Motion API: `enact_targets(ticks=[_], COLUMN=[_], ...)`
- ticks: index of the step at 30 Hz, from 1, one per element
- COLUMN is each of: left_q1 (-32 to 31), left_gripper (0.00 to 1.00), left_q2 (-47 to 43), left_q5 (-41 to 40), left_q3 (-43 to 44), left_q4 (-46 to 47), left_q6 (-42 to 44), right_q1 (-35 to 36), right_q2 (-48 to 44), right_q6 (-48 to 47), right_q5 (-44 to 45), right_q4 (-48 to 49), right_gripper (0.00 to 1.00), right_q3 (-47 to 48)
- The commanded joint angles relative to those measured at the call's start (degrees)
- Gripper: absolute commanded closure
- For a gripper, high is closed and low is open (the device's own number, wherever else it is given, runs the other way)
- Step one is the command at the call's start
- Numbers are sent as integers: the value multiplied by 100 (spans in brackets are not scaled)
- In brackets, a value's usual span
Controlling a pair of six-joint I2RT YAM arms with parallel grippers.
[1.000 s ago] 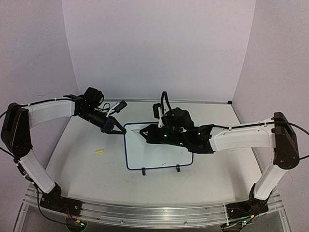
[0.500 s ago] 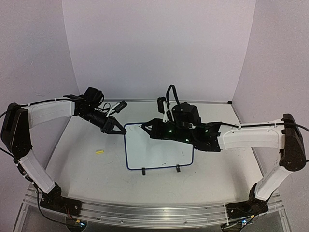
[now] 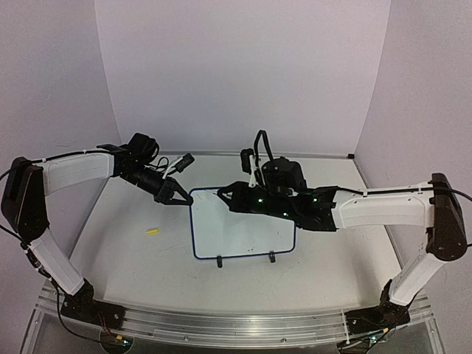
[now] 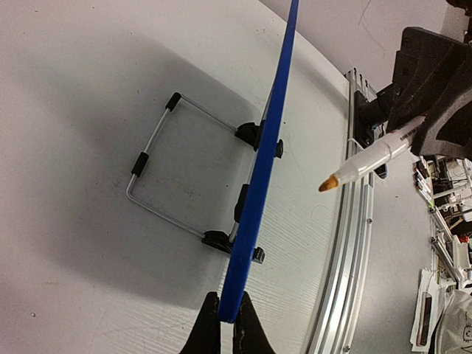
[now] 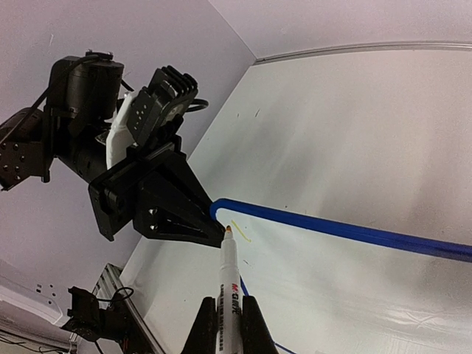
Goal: Write a sentence on the whiteboard
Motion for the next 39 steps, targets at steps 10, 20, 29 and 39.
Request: enact_targets(ticks=[10,20,29,39], left_q1=[-57,-68,-77,-77], left_gripper=[100,100,100,100], left_q2=[-108,-106,-118,-128], left_q5=[-377,-376,-381,-384], left_q3=[107,114,121,126], left_q4=[-131,-133,-139,-140], left_q6=[65,71,70,83], right_q1=[21,21,17,19], right_q2=[305,339,432,552], right_q6=[-37,-29,-12,43], right_q5=[106,479,248,149], right_q4=[-79,-453,-540,-544], right_gripper=[100,100,100,100], right_q3=[440,511,492,506])
